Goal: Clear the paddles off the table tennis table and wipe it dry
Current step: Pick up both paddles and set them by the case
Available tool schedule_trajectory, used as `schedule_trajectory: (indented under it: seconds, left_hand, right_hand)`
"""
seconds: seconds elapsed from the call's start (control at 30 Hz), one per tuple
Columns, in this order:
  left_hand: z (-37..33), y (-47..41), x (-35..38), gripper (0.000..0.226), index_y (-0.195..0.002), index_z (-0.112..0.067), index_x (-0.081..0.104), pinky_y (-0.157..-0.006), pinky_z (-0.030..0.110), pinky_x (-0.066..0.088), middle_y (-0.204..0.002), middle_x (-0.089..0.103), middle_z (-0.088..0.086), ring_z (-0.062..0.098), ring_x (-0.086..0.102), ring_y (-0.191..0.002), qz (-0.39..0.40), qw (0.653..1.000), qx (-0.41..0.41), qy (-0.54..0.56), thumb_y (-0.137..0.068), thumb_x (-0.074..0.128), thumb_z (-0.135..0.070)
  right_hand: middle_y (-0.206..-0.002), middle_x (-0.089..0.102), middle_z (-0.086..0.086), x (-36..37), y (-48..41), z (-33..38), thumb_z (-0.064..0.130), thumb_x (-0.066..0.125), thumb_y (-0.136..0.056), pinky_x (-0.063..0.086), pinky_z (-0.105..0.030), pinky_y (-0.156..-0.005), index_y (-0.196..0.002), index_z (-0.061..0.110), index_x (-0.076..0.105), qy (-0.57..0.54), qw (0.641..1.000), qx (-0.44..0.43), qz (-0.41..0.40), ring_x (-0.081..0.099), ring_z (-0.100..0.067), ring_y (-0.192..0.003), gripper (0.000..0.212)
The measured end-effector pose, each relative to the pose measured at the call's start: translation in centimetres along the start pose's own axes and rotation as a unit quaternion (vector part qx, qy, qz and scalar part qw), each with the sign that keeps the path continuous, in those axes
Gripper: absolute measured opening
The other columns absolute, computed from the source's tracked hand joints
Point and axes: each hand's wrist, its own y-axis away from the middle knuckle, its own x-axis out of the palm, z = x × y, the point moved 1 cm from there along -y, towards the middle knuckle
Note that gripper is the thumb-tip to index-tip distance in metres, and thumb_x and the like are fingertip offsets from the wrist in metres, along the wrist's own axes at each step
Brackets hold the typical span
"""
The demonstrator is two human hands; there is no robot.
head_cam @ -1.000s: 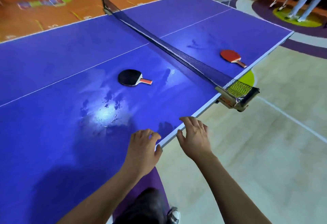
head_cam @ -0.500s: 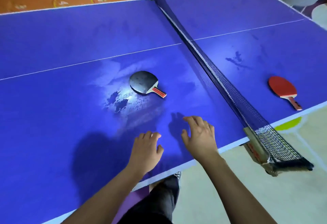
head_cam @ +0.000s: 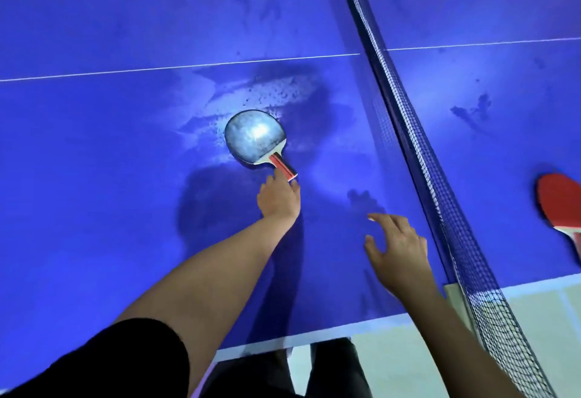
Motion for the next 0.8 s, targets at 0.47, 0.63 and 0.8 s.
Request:
schedule_trajectory:
  seconds: [0.47,0.63,0.8]
  left_hand:
    - [-2.2,-5.7,1.6,0.048,-0.118,-0.005,0.055,-0.076,0.04,0.051,-0.118,0.062,0.015,0.039,0.066,-0.095,-0.041,0.962,-0.231,0.142,-0.084,0.068,-0.037]
    - [-0.9,-4.9,0.9,0.024,-0.077,-0.012,0.069,-0.06,0.035,0.062,-0.077,0.072,0.002,0.022,0.07,-0.053,-0.048,0.888,-0.228,0.397,-0.086,0.074,-0.033]
    - [-0.2,-1.1,0.2,0.021,-0.087,-0.018,0.074,-0.046,0.02,0.048,-0.087,0.078,0.001,0.01,0.072,-0.062,-0.023,0.835,-0.221,0.503,-0.085,0.079,-0.038]
  right_hand:
    - [-0.13,0.055,-0.001,-1.4,-3.2,-3.2,0.023,0.063,-0.097,0.032,-0.044,-0.107,-0.135,0.023,0.06,0.003,1.0,-0.016,0.024,0.058,-0.026,-0.115,0.038]
    - [-0.131,0.054,-0.003,-2.0,-4.6,-3.8,0.024,0.06,-0.099,0.032,-0.043,-0.106,-0.136,0.023,0.059,-0.013,0.999,-0.009,0.03,0.057,-0.028,-0.117,0.037]
    - [-0.131,0.054,-0.002,-3.5,-5.2,-5.0,0.024,0.059,-0.099,0.031,-0.042,-0.105,-0.133,0.023,0.06,-0.048,0.999,0.018,0.002,0.057,-0.026,-0.113,0.034]
